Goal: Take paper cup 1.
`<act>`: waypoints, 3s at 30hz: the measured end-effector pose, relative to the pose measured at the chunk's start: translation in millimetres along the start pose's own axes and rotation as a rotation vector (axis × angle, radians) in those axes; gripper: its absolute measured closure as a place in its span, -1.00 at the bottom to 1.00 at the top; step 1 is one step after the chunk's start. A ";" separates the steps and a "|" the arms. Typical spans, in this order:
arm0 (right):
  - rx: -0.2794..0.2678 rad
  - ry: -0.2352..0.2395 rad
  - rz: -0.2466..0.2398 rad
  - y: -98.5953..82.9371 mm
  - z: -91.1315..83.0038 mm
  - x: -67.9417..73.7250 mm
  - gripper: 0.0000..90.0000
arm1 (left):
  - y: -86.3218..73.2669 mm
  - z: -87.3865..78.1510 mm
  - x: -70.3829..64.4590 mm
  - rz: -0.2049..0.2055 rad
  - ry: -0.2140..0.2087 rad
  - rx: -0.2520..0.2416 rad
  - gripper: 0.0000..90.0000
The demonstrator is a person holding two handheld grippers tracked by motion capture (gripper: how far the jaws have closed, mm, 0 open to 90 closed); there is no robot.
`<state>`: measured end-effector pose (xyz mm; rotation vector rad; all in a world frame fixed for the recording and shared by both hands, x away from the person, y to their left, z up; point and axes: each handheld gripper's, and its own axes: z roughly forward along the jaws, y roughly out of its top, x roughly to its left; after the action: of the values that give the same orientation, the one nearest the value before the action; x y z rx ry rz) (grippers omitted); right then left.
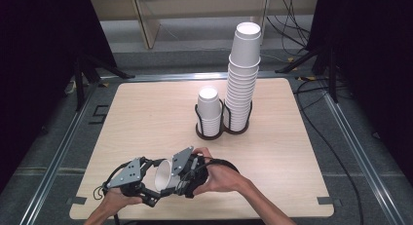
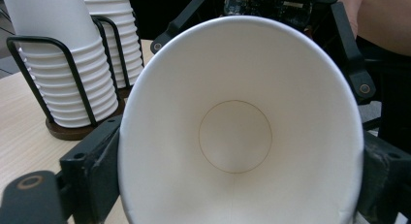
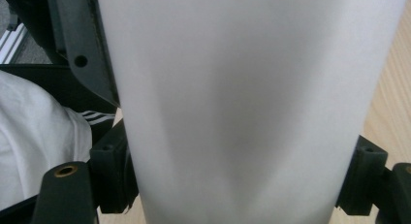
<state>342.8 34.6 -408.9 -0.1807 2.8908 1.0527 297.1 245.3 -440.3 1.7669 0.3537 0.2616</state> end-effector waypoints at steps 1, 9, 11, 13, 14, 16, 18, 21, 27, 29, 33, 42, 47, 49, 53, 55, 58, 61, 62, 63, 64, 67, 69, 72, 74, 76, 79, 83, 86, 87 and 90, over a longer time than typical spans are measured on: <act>-0.004 -0.001 -0.005 -0.2 -0.1 -0.1 -0.51 | -0.3 -0.3 -0.1 0.003 0.002 -0.003 -0.79; -0.034 0.008 0.001 -6.4 -2.2 -3.4 -0.50 | -0.2 -1.3 -0.6 -0.012 0.020 -0.016 -0.78; -0.043 0.007 0.010 -7.8 -2.8 -4.3 -0.49 | 0.4 -2.6 0.5 -0.008 0.024 -0.008 -0.78; -0.046 0.005 0.013 -9.3 -3.3 -4.7 -0.49 | 0.4 -2.7 0.2 -0.013 0.025 -0.008 -0.78; -0.046 0.001 0.013 -10.1 -3.6 -5.0 -0.49 | 0.4 -2.8 0.3 -0.013 0.026 -0.004 -0.78; -0.050 -0.001 0.013 -11.5 -3.5 -5.2 -0.49 | 0.2 -2.2 0.4 -0.018 0.025 -0.010 -0.78; -0.053 -0.004 0.016 -13.1 -4.4 -5.4 -0.49 | 0.3 -2.8 0.1 -0.020 0.032 -0.011 -0.78; -0.052 -0.012 0.043 -15.7 -8.0 -4.6 -0.49 | 0.2 -2.6 1.0 -0.027 0.035 -0.031 -0.77; -0.073 -0.062 0.096 -27.8 -16.9 -10.8 -0.50 | 3.1 -11.5 5.4 -0.045 0.072 -0.085 -0.69; -0.091 -0.086 0.121 -32.7 -21.2 -13.4 -0.51 | 2.4 -13.1 8.2 -0.062 0.077 -0.095 -0.69; -0.135 -0.127 0.164 -39.9 -28.2 -18.8 -0.51 | 0.5 -12.1 11.1 -0.085 0.080 -0.123 -0.68; -0.300 -0.159 0.222 -43.1 -37.3 -22.0 -0.52 | -0.5 -13.3 13.5 -0.133 0.114 -0.126 -0.69; -0.322 -0.146 0.243 -43.2 -32.3 -18.9 -0.52 | 0.2 -12.6 12.7 -0.140 0.113 -0.128 -0.69; -0.339 -0.135 0.223 -42.0 -28.6 -18.7 -0.52 | 0.4 -12.3 12.6 -0.147 0.115 -0.132 -0.69; -0.350 -0.118 0.223 -38.8 -21.7 -15.2 -0.52 | 0.4 -10.9 12.1 -0.158 0.118 -0.134 -0.69; -0.356 -0.118 0.217 -37.7 -18.6 -13.6 -0.52 | 0.6 -10.2 11.3 -0.164 0.118 -0.130 -0.69; -0.366 -0.123 0.210 -36.6 -14.4 -12.5 -0.52 | 1.0 -9.2 10.5 -0.167 0.120 -0.131 -0.69; -0.381 -0.116 0.205 -35.3 -11.5 -11.7 -0.53 | 1.2 -8.4 10.1 -0.160 0.115 -0.130 -0.70; -0.380 -0.115 0.200 -35.3 -11.4 -12.2 -0.53 | 1.5 -8.2 9.8 -0.160 0.115 -0.128 -0.70; -0.385 -0.116 0.200 -35.2 -10.0 -12.2 -0.53 | 1.6 -7.7 9.3 -0.162 0.114 -0.132 -0.70; -0.387 -0.107 0.215 -35.0 -8.4 -11.1 -0.53 | 1.7 -7.4 8.9 -0.163 0.111 -0.132 -0.71; -0.399 -0.095 0.205 -33.8 -4.3 -9.6 -0.53 | 2.4 -6.4 7.7 -0.157 0.114 -0.128 -0.78; -0.406 -0.089 0.208 -32.1 -1.1 -8.1 -0.53 | 2.6 -5.1 7.3 -0.153 0.111 -0.143 -0.83; -0.406 -0.072 0.205 -30.1 3.2 -6.0 -0.53 | 3.4 -5.4 6.7 -0.151 0.115 -0.136 -0.89; -0.418 -0.062 0.199 -29.5 6.9 -6.4 -0.53 | 3.5 -5.6 6.8 -0.151 0.115 -0.141 -0.90; -0.424 -0.050 0.210 -28.5 9.6 -4.7 -0.53 | 3.4 -5.8 6.9 -0.145 0.109 -0.148 -0.92; -0.429 -0.036 0.221 -27.2 11.7 -3.7 -0.53 | 3.6 -6.4 6.8 -0.146 0.100 -0.154 -0.90; -0.436 -0.026 0.227 -26.7 14.2 -2.8 -0.54 | 5.0 -6.7 5.6 -0.137 0.109 -0.154 -0.87; -0.432 -0.039 0.214 -27.1 13.5 -4.0 -0.56 | 5.7 -6.5 5.6 -0.127 0.106 -0.138 -0.84; -0.423 -0.036 0.215 -27.1 13.7 -3.6 -0.57 | 5.7 -6.5 5.1 -0.121 0.111 -0.126 -0.83; -0.381 -0.053 0.223 -27.9 12.8 -3.7 -0.64 | 6.3 -6.2 4.9 -0.093 0.126 -0.106 -0.81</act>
<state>350.3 21.9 -436.1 0.1561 2.6805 1.6128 300.0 251.5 -432.8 1.6295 0.5020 0.3201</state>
